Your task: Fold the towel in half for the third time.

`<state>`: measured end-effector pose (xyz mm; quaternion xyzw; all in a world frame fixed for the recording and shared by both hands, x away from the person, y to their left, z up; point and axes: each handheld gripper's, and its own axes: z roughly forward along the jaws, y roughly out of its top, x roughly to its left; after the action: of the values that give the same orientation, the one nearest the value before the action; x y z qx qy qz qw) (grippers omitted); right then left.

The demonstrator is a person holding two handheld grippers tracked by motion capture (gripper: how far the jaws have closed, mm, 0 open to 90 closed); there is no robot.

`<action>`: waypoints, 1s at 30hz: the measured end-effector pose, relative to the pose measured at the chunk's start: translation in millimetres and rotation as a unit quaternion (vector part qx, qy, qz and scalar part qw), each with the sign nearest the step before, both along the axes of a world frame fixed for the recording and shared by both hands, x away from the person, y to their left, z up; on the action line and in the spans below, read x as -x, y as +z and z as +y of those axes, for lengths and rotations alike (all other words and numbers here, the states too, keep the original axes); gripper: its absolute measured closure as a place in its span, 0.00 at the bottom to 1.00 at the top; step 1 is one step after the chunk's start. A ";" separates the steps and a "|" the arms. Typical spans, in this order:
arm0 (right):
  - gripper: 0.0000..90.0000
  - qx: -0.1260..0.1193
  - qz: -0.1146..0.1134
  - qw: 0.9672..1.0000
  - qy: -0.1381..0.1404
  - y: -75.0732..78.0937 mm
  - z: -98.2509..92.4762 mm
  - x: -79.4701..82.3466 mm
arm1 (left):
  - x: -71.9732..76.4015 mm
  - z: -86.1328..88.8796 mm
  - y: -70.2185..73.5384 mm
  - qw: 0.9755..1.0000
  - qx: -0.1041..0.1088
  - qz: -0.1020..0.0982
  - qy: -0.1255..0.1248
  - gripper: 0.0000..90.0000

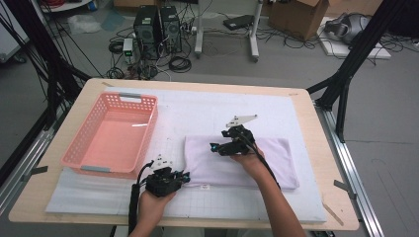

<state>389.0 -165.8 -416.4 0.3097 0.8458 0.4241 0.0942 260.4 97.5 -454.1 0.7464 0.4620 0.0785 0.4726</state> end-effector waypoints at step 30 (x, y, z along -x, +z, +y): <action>0.78 0.075 0.028 0.995 0.054 -18.3 81.8 -40.2 | 3.1 10.2 -1.6 1.000 0.022 0.014 -0.006 0.90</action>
<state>429.2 -83.9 -434.7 0.2673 0.8929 0.3555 0.0702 257.3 107.7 -455.7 0.7397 0.4657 0.0546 0.4827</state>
